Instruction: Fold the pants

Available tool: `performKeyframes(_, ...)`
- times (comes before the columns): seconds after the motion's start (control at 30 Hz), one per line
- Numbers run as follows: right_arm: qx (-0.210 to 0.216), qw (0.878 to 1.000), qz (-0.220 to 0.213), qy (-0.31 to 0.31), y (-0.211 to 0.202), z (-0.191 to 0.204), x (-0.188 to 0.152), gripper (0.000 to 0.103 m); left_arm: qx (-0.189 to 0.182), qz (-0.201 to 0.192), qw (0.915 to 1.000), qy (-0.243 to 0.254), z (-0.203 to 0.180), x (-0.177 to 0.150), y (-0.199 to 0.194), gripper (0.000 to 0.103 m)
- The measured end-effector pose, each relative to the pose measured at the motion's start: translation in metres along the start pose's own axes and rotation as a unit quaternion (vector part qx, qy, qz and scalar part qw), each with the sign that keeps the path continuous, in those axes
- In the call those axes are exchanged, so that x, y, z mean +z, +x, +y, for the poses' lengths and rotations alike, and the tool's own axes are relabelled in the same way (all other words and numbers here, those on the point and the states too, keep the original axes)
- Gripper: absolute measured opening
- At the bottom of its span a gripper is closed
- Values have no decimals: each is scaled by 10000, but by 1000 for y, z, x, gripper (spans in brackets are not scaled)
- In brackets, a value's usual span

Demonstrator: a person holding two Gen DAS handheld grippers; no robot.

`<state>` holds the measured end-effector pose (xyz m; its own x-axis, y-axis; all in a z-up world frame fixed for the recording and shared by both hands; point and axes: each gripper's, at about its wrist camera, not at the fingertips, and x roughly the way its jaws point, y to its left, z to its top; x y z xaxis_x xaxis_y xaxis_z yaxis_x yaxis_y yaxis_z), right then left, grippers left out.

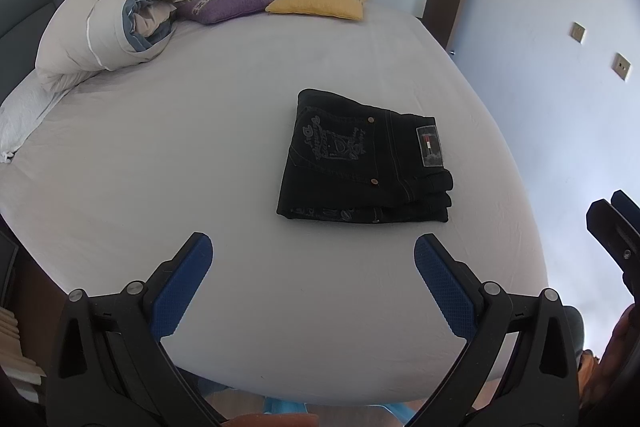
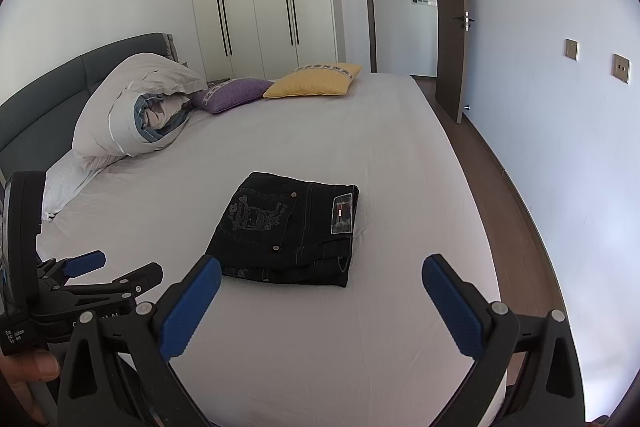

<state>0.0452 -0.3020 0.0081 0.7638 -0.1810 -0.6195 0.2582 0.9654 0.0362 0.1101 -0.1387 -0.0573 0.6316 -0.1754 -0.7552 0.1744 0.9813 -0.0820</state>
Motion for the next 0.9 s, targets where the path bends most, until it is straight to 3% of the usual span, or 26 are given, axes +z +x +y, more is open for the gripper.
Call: performKeyframes(0.9, 9, 10000, 14, 3, 1, 1, -3, 103, -8, 3, 10000, 10, -2, -2, 0, 103)
